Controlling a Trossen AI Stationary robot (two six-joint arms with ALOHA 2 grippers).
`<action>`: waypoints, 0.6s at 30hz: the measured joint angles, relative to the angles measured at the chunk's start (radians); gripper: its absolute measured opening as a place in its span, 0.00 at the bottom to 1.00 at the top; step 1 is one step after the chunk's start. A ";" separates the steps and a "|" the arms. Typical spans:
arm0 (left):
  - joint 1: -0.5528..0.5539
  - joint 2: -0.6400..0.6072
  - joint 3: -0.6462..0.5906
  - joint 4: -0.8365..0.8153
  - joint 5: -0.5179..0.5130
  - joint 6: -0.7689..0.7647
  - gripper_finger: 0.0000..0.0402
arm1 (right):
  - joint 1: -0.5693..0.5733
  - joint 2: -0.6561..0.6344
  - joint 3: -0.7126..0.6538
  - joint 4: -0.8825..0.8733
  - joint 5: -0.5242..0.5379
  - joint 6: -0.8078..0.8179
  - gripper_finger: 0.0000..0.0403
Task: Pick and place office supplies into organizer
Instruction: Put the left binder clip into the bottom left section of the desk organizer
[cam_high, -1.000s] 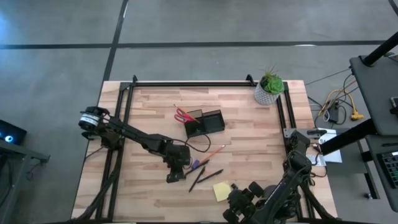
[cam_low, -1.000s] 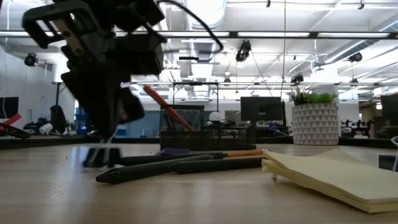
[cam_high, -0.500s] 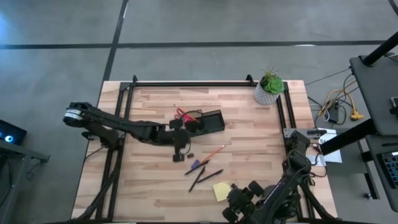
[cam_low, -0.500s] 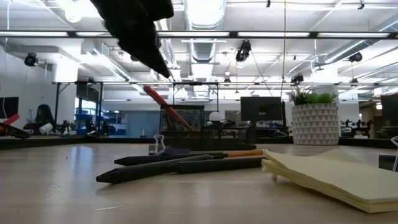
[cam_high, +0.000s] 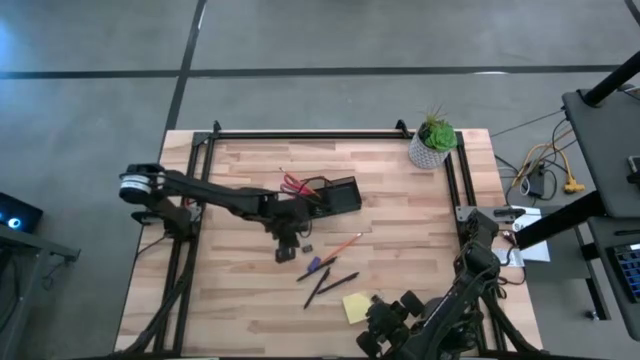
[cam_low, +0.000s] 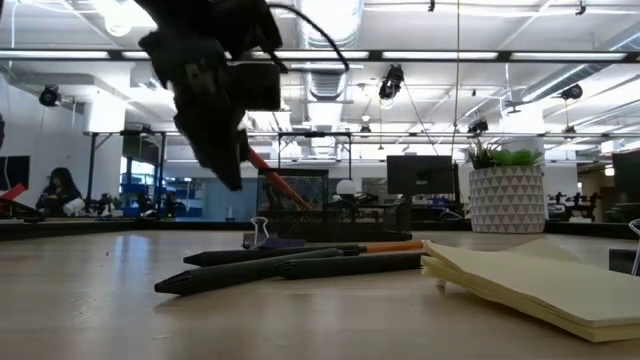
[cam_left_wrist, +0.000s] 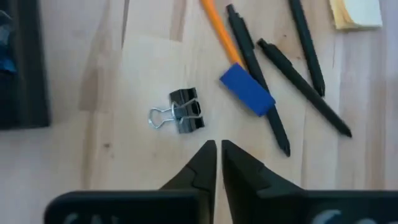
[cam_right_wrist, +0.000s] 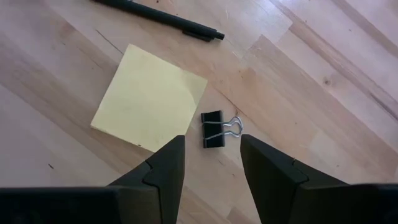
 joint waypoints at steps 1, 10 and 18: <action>0.003 0.010 -0.007 0.018 0.007 -0.032 0.04 | 0.000 0.000 0.000 0.000 0.000 0.000 0.37; 0.038 0.035 -0.010 0.077 0.011 -0.146 0.34 | 0.000 0.000 0.000 0.007 -0.004 0.016 0.37; 0.106 0.106 -0.010 0.099 0.120 -0.273 0.44 | -0.003 0.000 -0.001 0.007 0.001 0.009 0.37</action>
